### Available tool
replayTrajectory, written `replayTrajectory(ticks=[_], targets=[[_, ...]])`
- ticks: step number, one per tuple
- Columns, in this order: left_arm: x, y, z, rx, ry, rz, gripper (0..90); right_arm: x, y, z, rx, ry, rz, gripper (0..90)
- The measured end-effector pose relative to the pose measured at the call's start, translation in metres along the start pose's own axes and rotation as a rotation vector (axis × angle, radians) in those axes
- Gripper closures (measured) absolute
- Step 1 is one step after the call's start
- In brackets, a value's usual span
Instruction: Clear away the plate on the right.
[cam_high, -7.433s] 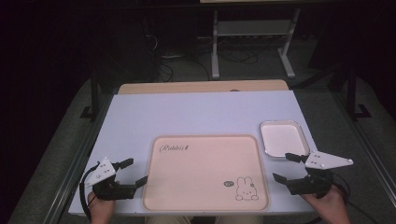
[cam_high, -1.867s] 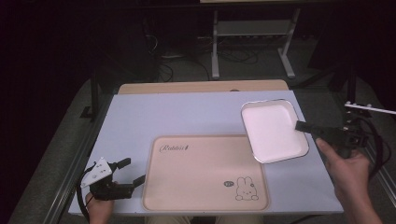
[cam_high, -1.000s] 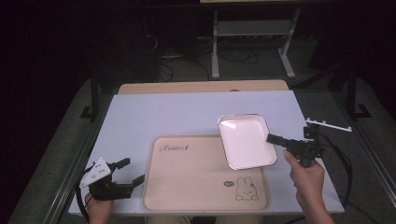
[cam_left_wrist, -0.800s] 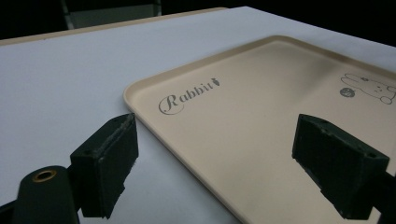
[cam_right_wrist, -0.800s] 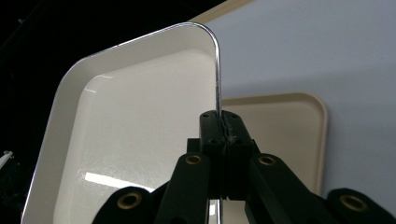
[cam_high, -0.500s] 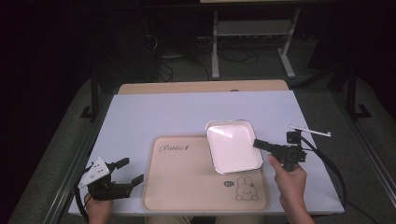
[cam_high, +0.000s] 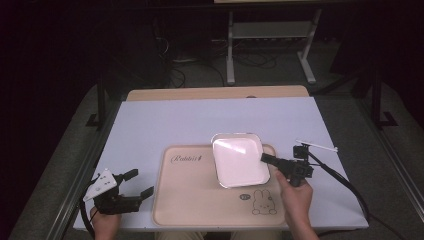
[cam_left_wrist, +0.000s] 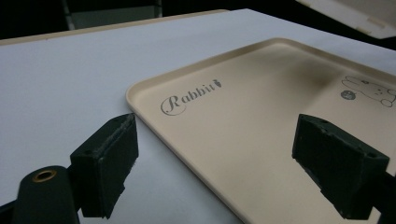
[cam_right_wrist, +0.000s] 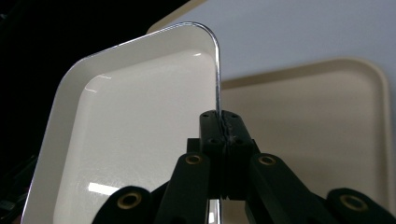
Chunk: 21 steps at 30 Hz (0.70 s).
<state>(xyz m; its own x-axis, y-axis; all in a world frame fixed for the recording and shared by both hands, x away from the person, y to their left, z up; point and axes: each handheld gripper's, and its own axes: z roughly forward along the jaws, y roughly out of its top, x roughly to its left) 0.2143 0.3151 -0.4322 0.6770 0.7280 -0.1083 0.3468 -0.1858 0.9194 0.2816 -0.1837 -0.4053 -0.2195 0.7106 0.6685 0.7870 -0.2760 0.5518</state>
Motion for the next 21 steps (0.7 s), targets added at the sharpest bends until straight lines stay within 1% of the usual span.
replayTrajectory(ticks=[3, 7, 10, 14, 18, 19, 21], targets=[[0.0, 0.0, 0.0, -0.003, -0.001, 0.0, 14.0, -0.001, -0.006, 0.011, 0.018, -0.021, 0.007, 88.5], [0.0, 0.0, 0.0, -0.001, 0.0, 0.0, 14.0, 0.0, -0.013, 0.02, 0.032, -0.039, 0.021, 88.5], [0.0, 0.0, 0.0, 0.002, 0.0, 0.002, 14.0, 0.001, -0.018, 0.024, 0.032, -0.04, 0.033, 88.5], [0.0, 0.0, 0.0, -0.004, 0.001, 0.001, 14.0, 0.002, -0.027, 0.029, 0.034, -0.055, 0.043, 88.5], [0.0, 0.0, 0.0, -0.005, 0.002, -0.001, 14.0, 0.002, -0.034, 0.032, 0.046, -0.072, 0.038, 88.5], [0.0, 0.0, 0.0, -0.004, 0.0, 0.001, 14.0, 0.002, -0.037, 0.035, 0.052, -0.094, 0.039, 88.4], [0.0, 0.0, 0.0, -0.005, -0.002, 0.0, 14.0, 0.001, -0.038, 0.036, 0.054, -0.104, 0.043, 88.4]])
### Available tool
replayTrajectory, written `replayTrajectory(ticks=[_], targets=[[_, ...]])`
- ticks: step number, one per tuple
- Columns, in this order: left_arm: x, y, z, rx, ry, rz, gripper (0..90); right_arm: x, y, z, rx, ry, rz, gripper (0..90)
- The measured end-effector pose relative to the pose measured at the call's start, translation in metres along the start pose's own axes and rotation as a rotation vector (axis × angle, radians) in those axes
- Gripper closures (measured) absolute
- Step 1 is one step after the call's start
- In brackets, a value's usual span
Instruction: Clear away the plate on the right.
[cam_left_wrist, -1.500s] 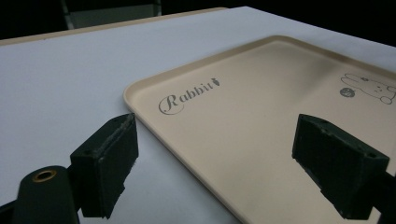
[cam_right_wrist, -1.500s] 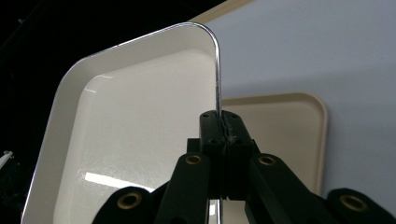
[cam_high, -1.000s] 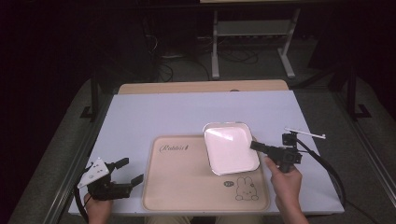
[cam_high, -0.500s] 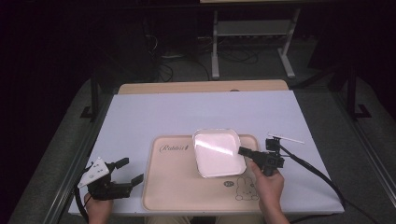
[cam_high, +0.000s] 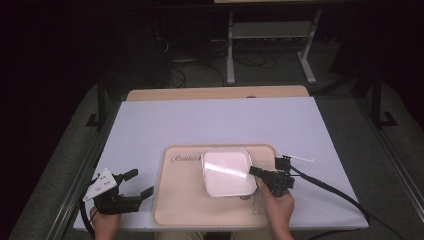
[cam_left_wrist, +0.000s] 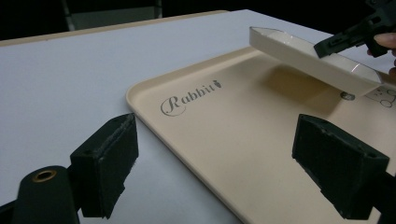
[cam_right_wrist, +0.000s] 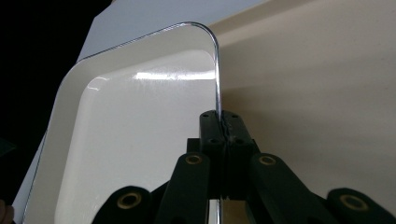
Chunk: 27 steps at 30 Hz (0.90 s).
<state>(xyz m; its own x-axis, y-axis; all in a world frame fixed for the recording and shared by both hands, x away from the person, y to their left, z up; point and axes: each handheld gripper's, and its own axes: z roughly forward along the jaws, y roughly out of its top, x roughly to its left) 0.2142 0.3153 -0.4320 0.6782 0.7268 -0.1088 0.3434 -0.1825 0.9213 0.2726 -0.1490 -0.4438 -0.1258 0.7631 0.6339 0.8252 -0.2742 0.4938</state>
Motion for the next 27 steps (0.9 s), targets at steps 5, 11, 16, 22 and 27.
replayTrajectory(ticks=[5, 11, 16, 22, 27], targets=[[0.001, 0.0, 0.0, -0.001, -0.001, -0.001, 14.0, 0.0, -0.003, 0.005, 0.017, -0.009, 0.008, 88.5], [0.001, 0.0, 0.0, -0.002, -0.003, -0.003, 13.9, -0.002, -0.004, 0.006, 0.03, -0.068, 0.007, 88.4], [0.0, 0.0, 0.0, -0.003, -0.006, 0.0, 13.9, -0.003, -0.006, 0.01, 0.049, -0.086, 0.022, 87.6], [0.0, 0.0, 0.0, -0.005, -0.006, -0.001, 14.0, -0.003, -0.007, 0.012, 0.047, -0.099, 0.027, 86.3], [-0.001, 0.0, 0.0, -0.003, -0.006, -0.001, 14.0, -0.003, -0.009, 0.009, 0.046, -0.102, 0.005, 84.4]])
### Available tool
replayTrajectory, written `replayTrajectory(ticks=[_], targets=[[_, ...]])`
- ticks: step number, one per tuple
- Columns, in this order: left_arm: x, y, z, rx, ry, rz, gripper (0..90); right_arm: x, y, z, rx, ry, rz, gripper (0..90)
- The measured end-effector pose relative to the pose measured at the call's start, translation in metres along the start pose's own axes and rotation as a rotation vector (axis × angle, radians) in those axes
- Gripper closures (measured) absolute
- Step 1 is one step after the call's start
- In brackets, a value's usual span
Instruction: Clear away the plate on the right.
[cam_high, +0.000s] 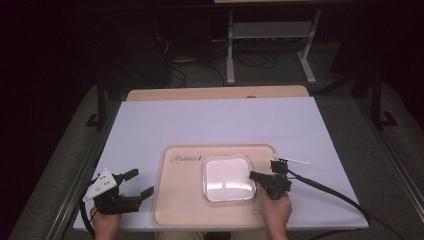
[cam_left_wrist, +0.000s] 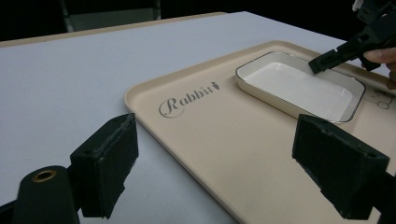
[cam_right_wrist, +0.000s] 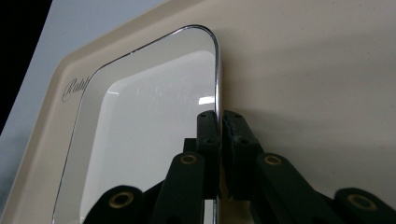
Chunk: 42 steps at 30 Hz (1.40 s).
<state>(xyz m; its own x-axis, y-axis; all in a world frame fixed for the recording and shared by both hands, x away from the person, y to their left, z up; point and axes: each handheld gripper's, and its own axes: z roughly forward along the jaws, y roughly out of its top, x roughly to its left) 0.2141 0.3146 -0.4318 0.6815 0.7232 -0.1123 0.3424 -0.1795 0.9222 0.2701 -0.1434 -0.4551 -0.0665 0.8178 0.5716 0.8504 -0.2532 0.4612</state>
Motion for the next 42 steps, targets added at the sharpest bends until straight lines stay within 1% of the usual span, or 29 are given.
replayTrajectory(ticks=[1, 3, 6, 8, 16, 19, 30, 34, 36, 41, 42], targets=[[0.0, 0.0, 0.0, 0.001, 0.0, 0.0, 14.0, 0.001, -0.001, -0.002, -0.005, 0.002, -0.011, 80.6], [-0.001, 0.0, 0.0, 0.002, -0.001, 0.0, 13.9, 0.001, -0.003, -0.005, -0.007, 0.006, -0.025, 78.8], [-0.001, 0.0, 0.001, 0.003, 0.001, 0.0, 14.0, 0.002, -0.008, -0.009, 0.013, 0.004, -0.048, 76.8], [-0.001, 0.0, 0.001, 0.001, 0.001, -0.002, 14.0, 0.002, -0.011, -0.01, 0.018, 0.008, -0.054, 77.0], [-0.001, 0.0, 0.001, 0.001, 0.001, -0.001, 14.0, 0.006, -0.02, -0.013, 0.039, 0.052, -0.051, 75.6], [-0.001, 0.0, 0.001, 0.002, 0.001, -0.001, 14.0, 0.006, -0.022, -0.013, 0.041, 0.054, -0.059, 75.6], [-0.001, 0.0, 0.001, 0.001, -0.001, 0.0, 13.9, 0.005, -0.019, -0.011, 0.047, 0.059, -0.067, 76.3], [-0.001, 0.0, 0.001, 0.003, -0.001, 0.001, 14.0, 0.005, -0.016, -0.01, 0.053, 0.073, -0.066, 76.7], [-0.001, 0.0, 0.001, 0.002, 0.0, 0.002, 14.0, 0.005, -0.015, -0.011, 0.039, 0.069, -0.066, 76.5], [-0.001, 0.0, 0.001, 0.004, 0.0, 0.0, 13.9, 0.005, -0.011, -0.016, 0.014, 0.081, -0.085, 69.8], [-0.001, 0.0, 0.001, 0.005, -0.002, 0.004, 14.0, 0.005, -0.011, -0.017, 0.008, 0.083, -0.092, 69.6]])
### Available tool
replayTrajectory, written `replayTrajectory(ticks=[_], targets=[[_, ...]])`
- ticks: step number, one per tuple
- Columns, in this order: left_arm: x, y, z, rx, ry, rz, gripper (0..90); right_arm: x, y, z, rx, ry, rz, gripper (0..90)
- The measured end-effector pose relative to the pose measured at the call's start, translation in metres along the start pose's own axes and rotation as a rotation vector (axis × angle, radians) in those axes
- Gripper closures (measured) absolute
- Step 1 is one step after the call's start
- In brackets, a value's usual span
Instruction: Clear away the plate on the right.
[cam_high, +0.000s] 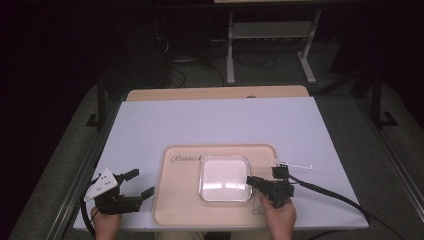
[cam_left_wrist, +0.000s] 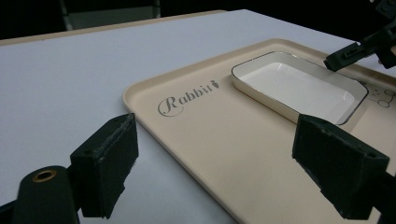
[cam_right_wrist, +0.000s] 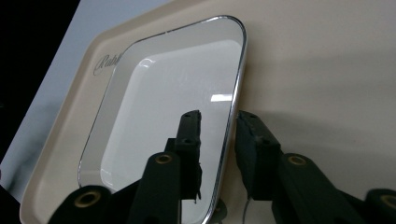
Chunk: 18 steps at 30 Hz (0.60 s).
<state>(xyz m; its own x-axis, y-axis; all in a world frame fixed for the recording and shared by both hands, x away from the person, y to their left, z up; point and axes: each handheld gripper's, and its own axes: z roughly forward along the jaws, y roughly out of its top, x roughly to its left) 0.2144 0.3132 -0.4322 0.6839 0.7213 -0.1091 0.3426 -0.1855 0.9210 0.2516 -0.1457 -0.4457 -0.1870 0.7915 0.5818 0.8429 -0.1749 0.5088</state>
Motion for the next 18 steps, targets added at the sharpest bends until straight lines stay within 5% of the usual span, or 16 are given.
replayTrajectory(ticks=[18], targets=[[0.001, 0.0, 0.0, 0.009, 0.006, 0.003, 14.0, -0.004, 0.02, -0.024, -0.1, 0.032, -0.156, 51.8]])
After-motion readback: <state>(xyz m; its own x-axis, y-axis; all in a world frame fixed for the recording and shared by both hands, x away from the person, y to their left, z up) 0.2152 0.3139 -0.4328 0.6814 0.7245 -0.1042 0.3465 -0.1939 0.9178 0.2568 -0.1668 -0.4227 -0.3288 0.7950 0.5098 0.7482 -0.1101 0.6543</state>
